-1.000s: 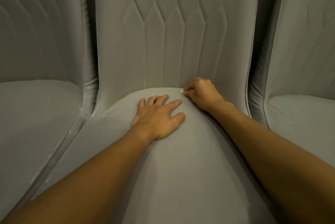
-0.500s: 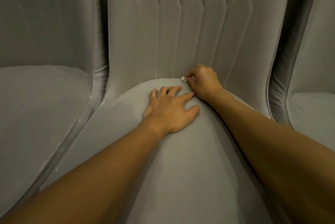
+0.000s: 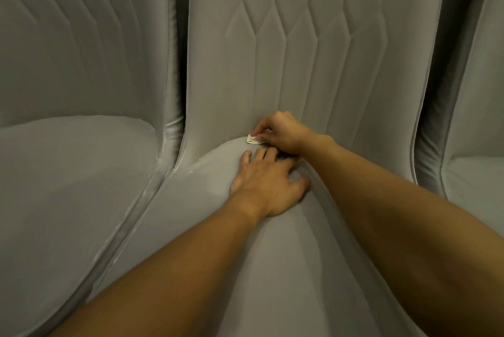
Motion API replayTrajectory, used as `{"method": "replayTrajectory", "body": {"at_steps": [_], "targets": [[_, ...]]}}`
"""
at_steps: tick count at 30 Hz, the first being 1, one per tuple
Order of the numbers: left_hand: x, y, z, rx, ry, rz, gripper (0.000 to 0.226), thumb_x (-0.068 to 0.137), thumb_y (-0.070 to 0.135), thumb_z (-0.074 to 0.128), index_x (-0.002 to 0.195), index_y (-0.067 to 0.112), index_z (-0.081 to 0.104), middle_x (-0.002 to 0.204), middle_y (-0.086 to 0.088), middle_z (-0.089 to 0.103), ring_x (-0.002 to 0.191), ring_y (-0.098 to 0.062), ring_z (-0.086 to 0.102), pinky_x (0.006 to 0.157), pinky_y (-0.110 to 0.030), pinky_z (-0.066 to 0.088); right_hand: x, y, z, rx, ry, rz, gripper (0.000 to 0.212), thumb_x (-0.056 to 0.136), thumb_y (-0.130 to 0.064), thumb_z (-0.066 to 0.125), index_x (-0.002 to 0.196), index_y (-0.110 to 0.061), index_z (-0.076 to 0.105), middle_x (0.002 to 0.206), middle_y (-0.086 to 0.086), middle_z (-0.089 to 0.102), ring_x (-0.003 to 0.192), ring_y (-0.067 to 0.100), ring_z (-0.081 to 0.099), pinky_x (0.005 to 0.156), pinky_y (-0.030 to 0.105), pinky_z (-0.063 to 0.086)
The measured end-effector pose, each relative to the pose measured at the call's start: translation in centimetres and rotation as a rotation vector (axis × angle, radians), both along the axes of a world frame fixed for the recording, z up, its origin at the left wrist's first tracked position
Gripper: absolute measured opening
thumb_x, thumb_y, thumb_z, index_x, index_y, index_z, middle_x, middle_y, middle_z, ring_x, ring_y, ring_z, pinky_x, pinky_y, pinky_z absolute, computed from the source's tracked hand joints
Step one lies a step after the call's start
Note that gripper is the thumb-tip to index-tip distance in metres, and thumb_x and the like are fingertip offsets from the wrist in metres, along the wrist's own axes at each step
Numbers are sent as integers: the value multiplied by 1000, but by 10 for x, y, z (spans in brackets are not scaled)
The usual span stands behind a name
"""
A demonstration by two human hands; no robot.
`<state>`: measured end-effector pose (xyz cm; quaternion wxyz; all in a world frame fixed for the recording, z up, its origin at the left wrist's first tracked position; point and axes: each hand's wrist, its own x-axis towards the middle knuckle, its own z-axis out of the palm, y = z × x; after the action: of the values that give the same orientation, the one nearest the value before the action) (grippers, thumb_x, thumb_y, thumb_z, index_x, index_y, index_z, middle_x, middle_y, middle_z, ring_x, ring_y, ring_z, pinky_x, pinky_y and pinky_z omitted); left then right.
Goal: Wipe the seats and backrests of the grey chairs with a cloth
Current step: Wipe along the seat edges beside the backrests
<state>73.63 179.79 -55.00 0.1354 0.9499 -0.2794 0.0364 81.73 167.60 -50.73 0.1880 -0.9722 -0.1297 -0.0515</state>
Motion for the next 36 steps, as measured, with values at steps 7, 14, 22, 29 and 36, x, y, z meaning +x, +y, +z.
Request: {"method": "replayTrajectory", "body": {"at_steps": [7, 14, 22, 29, 36], "targets": [[-1, 3, 2, 11, 43, -11, 60, 93, 69, 32, 151, 54, 30, 166, 3, 24, 150, -20, 19, 122, -52, 6, -30, -61, -7, -89, -21, -291, 20, 93, -27, 65, 109, -22, 75, 116, 11, 71, 112, 33, 61, 93, 35, 49], [-1, 7, 4, -11, 47, -11, 59, 95, 66, 34, 152, 52, 33, 166, 5, 25, 151, -19, 19, 124, -48, 7, -103, -96, -8, -127, -27, -560, 26, 94, -20, 56, 112, -18, 75, 115, 20, 69, 105, 42, 61, 89, 40, 51], [-5, 6, 5, -19, 39, -14, 56, 96, 61, 40, 150, 47, 39, 164, 4, 30, 150, -20, 25, 124, -46, 12, -156, -72, -17, -102, -110, -587, 27, 91, -12, 52, 104, -8, 75, 108, 19, 67, 97, 40, 62, 88, 44, 52], [-75, 81, 31, 217, 66, -65, 71, 87, 68, 10, 154, 49, 26, 164, 6, 23, 149, -19, 23, 122, -48, 14, -122, -70, -16, 22, -102, -644, 27, 93, -11, 50, 101, -5, 75, 113, 22, 63, 102, 42, 60, 87, 39, 49], [-123, 179, 18, 136, 43, 130, 72, 80, 75, -5, 150, 65, 9, 168, 17, 9, 153, -14, 13, 125, -39, 5, -50, 11, -17, 171, -83, -613, 27, 90, -7, 49, 100, -5, 75, 107, 20, 69, 97, 40, 63, 82, 35, 49]]}}
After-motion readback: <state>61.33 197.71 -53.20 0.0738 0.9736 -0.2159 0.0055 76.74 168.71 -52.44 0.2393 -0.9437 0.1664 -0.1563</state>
